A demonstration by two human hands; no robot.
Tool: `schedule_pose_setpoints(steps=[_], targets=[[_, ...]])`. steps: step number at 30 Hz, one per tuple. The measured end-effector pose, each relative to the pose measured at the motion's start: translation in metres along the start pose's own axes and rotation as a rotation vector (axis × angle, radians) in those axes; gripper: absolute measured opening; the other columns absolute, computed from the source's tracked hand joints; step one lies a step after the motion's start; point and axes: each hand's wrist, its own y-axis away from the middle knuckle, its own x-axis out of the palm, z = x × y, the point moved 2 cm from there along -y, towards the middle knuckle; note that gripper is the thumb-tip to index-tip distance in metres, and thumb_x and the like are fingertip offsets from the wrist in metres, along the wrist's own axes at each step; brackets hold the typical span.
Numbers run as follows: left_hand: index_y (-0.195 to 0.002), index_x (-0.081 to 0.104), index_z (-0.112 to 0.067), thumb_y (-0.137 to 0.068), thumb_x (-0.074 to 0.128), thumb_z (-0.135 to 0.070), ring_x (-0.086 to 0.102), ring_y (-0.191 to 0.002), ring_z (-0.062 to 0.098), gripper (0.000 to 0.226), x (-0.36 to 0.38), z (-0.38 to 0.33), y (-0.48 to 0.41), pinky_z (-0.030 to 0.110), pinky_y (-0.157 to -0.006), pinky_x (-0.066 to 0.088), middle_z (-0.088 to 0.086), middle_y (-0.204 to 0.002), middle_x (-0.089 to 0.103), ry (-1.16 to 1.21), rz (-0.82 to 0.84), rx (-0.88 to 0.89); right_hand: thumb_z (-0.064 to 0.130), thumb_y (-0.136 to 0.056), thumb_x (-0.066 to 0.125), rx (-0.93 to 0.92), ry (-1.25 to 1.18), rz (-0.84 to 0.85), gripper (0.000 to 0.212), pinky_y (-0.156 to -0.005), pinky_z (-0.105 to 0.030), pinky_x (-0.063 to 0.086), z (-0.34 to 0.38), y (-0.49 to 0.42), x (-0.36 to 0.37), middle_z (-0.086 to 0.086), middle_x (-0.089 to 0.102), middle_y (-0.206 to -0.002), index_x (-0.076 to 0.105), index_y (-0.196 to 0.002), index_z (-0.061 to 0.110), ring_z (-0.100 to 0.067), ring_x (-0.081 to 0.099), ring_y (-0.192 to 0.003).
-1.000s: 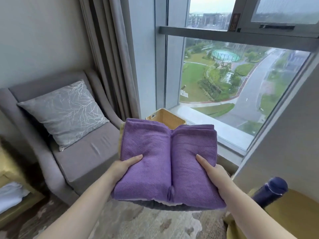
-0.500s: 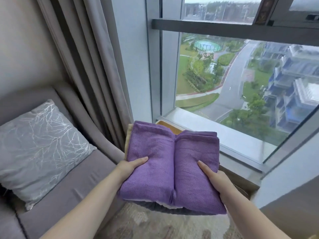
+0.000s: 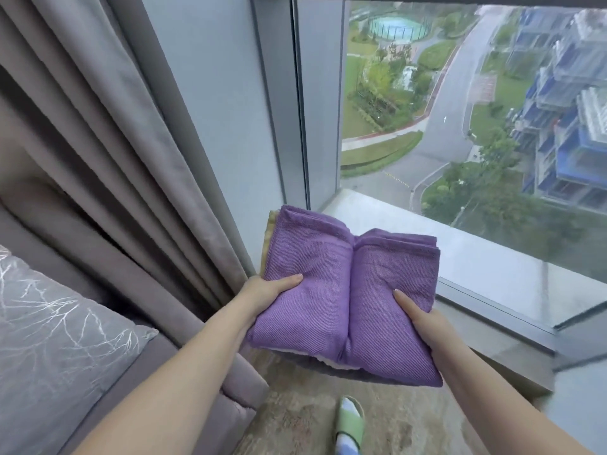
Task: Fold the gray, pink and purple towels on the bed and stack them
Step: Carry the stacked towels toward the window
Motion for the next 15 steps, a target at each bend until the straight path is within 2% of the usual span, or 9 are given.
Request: schedule_pose_setpoints(steps=[3,10,15], targets=[[-0.12,0.065,-0.012,-0.032,0.087,-0.061,0.066,-0.1,0.023,0.103,0.008,-0.03,-0.05,0.039,-0.097,0.051,0.004,-0.116,0.068,-0.031,0.024,-0.011,0.066,-0.063,0.072,0.047,-0.02,-0.011,0.06,-0.059,-0.025,0.047,0.023,-0.048,0.007,0.002,0.069,-0.095,0.066,-0.104,0.022,-0.021,0.066,-0.084],[-0.127,0.058,-0.011,-0.056,0.084,-0.055,0.063,-0.104,0.026,0.088,0.025,-0.079,-0.153,0.039,-0.097,0.049,0.006,-0.122,0.064,-0.112,0.081,-0.061,0.068,-0.06,0.074,0.077,-0.054,-0.078,0.063,-0.066,-0.029,0.051,0.056,-0.134,0.021,0.003,0.07,-0.097,0.066,-0.104,0.024,-0.022,0.067,-0.086],[-0.118,0.063,-0.006,-0.069,0.083,-0.038,0.065,-0.093,0.022,0.063,0.041,-0.075,-0.246,0.029,-0.083,0.051,0.008,-0.115,0.067,-0.159,0.149,-0.101,0.059,-0.064,0.077,0.101,-0.107,-0.18,0.048,-0.059,-0.025,0.047,0.039,-0.198,0.043,0.005,0.068,-0.09,0.066,-0.096,0.024,-0.019,0.066,-0.082]])
